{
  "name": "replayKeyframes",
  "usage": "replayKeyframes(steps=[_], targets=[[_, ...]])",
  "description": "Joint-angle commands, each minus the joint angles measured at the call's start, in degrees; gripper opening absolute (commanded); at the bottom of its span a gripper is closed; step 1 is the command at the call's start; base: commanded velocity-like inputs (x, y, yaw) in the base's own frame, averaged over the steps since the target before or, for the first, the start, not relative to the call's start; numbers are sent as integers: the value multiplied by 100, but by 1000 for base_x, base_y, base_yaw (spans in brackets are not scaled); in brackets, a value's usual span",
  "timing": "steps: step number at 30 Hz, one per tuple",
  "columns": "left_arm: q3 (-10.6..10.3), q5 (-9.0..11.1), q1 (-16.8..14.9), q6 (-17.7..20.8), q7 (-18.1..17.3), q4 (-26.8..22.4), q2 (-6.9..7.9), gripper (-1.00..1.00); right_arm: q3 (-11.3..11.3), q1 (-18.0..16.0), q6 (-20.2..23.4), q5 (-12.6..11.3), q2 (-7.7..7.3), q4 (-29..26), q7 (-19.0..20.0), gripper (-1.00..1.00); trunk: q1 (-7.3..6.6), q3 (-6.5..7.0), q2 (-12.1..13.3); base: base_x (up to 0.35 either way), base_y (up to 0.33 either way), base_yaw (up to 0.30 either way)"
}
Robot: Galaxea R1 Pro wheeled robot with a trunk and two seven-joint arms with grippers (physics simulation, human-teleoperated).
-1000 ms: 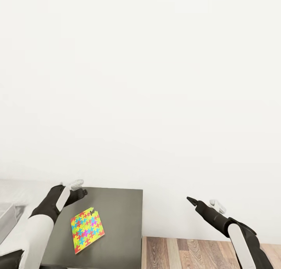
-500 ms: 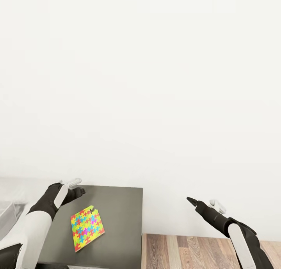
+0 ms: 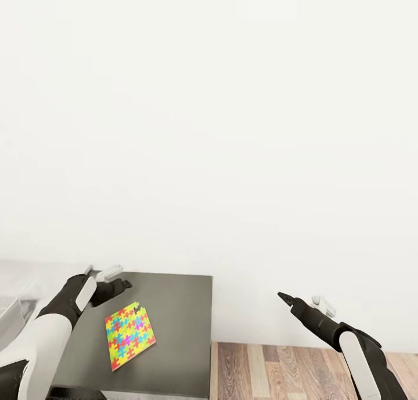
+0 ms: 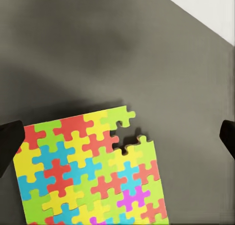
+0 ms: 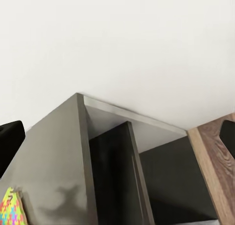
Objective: Put all the toys in the child's room - the three board games (two on the bed and one on the table), the two jigsaw puzzles on the table, and the tennis ball on the table - inside the toy box on the table in the child's room.
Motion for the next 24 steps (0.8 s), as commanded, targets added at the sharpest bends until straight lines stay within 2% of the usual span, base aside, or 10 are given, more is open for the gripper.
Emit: replayKeyframes(steps=[1, 13, 18, 21, 24], targets=[[28, -29, -6, 41, -87, -4, 0, 100, -12, -6, 33, 13, 1, -3, 28, 100, 3, -23, -14, 0, 0, 0], [14, -36, -6, 55, -213, -3, 28, 100, -20, -15, 39, 13, -7, 18, 30, 100, 3, -136, -14, 0, 0, 0], [18, -7, -6, 55, -246, -5, 137, 100, -21, -15, 40, 13, -9, 22, 35, 100, 3, -183, -14, 0, 0, 0], [31, 7, -6, 55, -374, -10, 261, 100, -25, -15, 35, 13, -9, 27, 35, 100, 3, -211, -14, 0, 0, 0], [20, 3, -6, 55, -495, -11, 309, 100, -27, -15, 34, 13, -9, 28, 36, 100, 3, -239, -14, 0, 0, 0]])
